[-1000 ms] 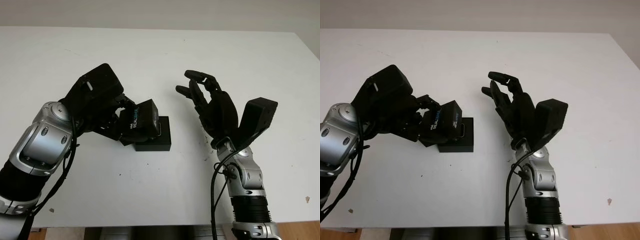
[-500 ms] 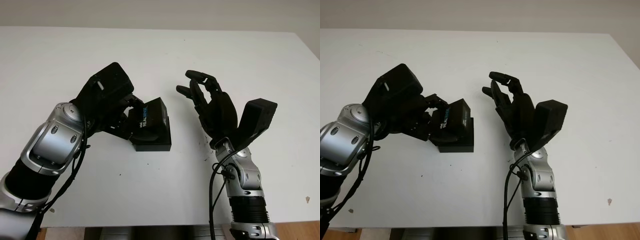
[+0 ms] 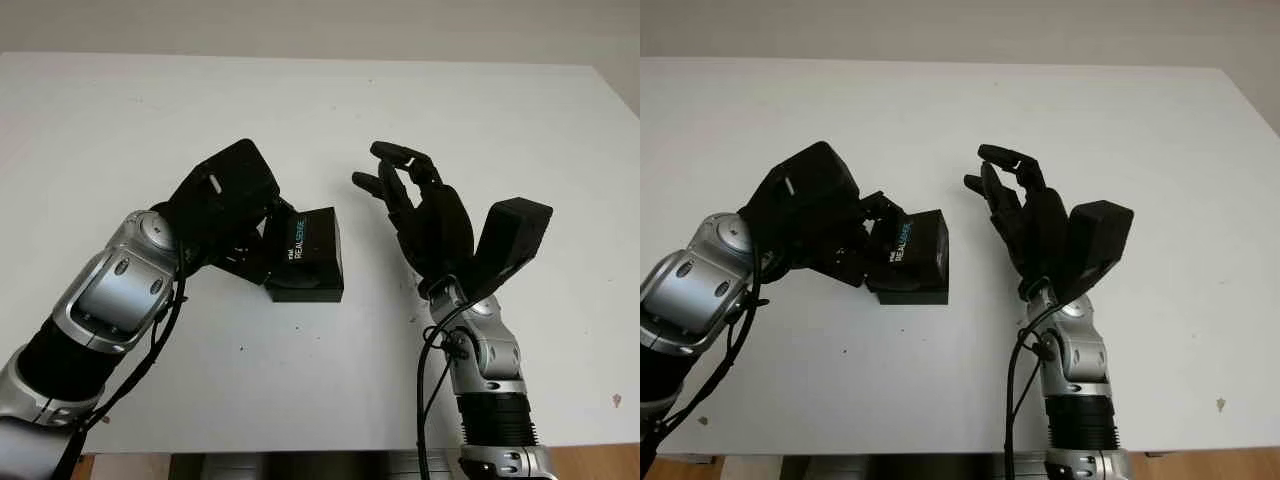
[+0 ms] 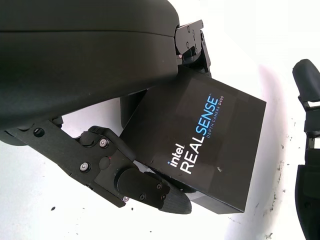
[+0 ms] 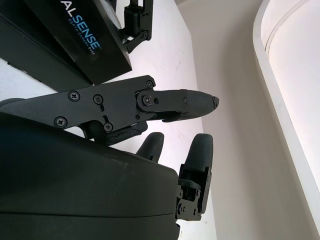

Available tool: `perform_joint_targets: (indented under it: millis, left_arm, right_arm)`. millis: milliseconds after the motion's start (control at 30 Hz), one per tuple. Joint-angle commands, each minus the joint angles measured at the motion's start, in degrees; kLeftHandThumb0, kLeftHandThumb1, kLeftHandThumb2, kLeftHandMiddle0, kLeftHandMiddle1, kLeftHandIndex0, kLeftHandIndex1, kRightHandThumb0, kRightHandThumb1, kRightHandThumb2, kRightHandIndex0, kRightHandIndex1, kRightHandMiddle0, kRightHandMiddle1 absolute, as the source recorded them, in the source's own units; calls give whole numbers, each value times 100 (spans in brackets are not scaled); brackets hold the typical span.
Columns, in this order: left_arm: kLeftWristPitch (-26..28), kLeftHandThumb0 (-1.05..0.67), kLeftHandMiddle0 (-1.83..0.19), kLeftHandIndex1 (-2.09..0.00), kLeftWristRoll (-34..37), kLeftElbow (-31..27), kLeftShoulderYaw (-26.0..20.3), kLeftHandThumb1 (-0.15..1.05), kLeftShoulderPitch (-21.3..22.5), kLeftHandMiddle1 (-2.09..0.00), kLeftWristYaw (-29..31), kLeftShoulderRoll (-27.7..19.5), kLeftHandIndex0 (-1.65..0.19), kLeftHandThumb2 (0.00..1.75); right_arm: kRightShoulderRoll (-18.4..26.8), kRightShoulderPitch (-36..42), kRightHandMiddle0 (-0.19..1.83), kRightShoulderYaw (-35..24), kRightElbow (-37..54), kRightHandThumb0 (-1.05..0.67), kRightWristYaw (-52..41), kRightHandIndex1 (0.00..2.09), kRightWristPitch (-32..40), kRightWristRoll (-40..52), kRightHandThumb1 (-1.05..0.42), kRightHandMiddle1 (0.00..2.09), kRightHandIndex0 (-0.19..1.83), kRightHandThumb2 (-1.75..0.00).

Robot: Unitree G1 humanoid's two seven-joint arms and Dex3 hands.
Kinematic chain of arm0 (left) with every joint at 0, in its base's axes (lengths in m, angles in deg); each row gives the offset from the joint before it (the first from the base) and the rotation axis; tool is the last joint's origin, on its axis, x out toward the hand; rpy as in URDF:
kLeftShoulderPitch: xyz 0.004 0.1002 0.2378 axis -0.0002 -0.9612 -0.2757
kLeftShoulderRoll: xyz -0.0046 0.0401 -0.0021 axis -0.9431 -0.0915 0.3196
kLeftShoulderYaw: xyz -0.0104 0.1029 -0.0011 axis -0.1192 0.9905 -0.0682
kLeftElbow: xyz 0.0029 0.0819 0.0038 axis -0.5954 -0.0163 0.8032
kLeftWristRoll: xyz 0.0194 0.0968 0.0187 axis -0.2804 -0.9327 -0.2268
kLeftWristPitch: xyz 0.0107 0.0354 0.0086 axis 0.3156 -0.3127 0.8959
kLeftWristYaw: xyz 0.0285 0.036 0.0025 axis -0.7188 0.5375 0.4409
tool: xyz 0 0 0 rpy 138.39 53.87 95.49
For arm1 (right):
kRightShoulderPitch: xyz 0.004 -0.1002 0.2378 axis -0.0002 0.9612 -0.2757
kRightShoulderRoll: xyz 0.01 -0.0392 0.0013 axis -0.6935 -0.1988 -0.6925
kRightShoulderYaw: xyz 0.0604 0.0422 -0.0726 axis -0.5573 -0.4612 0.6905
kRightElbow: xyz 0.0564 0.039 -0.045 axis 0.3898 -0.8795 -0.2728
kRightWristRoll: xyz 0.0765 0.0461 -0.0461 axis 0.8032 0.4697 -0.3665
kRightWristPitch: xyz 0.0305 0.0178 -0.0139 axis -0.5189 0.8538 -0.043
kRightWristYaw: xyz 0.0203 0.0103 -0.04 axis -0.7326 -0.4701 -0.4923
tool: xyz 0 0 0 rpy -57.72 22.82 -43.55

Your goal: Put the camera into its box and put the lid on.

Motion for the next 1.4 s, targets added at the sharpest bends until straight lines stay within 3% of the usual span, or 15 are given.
perform_joint_targets:
  millis: [0, 167, 200, 233, 267, 300, 333, 400, 433, 567, 1367]
  left_arm:
    - [13, -29, -3, -189, -36, 17, 102, 105, 63, -203, 25, -38, 8, 41]
    - [102, -32, 3, -182, -78, -60, 302, 105, 124, -195, 161, -154, 13, 40]
    - [119, -38, 9, -169, -74, -89, 361, 105, 153, -170, 233, -205, 17, 43]
    - [139, -40, 11, -164, -49, -115, 399, 105, 176, -160, 314, -248, 18, 44]
    - [199, -43, 12, -148, -11, -146, 447, 105, 218, -141, 411, -296, 19, 45]
    - [309, -47, 16, -92, 71, -169, 470, 105, 276, -97, 537, -336, 19, 47]
    - [389, -49, 16, -52, 119, -196, 551, 105, 339, -67, 664, -400, 19, 49]
    - [519, -53, 18, -11, 175, -244, 697, 105, 454, -17, 830, -496, 19, 49]
    - [575, -54, 19, -6, 203, -256, 730, 105, 491, -9, 867, -509, 19, 50]
    - [629, -55, 19, 0, 330, -305, 724, 105, 516, 0, 951, -528, 19, 47]
    - [518, -56, 19, 0, 830, -736, 612, 105, 499, 0, 1082, -677, 19, 44]
  right_arm:
    - [-33, 26, -5, -9, 10, -50, 4, 113, -20, 18, -105, 137, 5, -29]
    - [-23, 16, -4, 2, -22, -50, -5, 114, -66, -11, -105, 137, 6, -29]
    - [-23, 14, -5, 3, -27, -50, -11, 113, -66, -8, -105, 137, 6, -29]
    - [-26, 12, -5, 1, -24, -50, -9, 113, -57, -3, -105, 137, 6, -29]
    - [-29, 13, -5, 0, -31, -50, -24, 113, -79, 4, -105, 137, 6, -29]
    - [-33, 14, -5, -1, -36, -49, -31, 113, -98, 6, -105, 137, 5, -30]
    - [-37, 13, -5, 1, -36, -48, -21, 113, -97, -2, -105, 138, 5, -30]
    - [-41, 14, -5, 6, -44, -49, -8, 114, -109, -21, -105, 139, 6, -30]
    - [-40, 13, -5, 6, -45, -49, -5, 114, -107, -23, -105, 139, 6, -30]
    - [-43, 15, -4, 3, -52, -50, 3, 114, -108, -25, -105, 139, 7, -29]
    - [-79, 5, 0, 28, -137, -51, 102, 113, -83, -95, -105, 137, 9, -26]
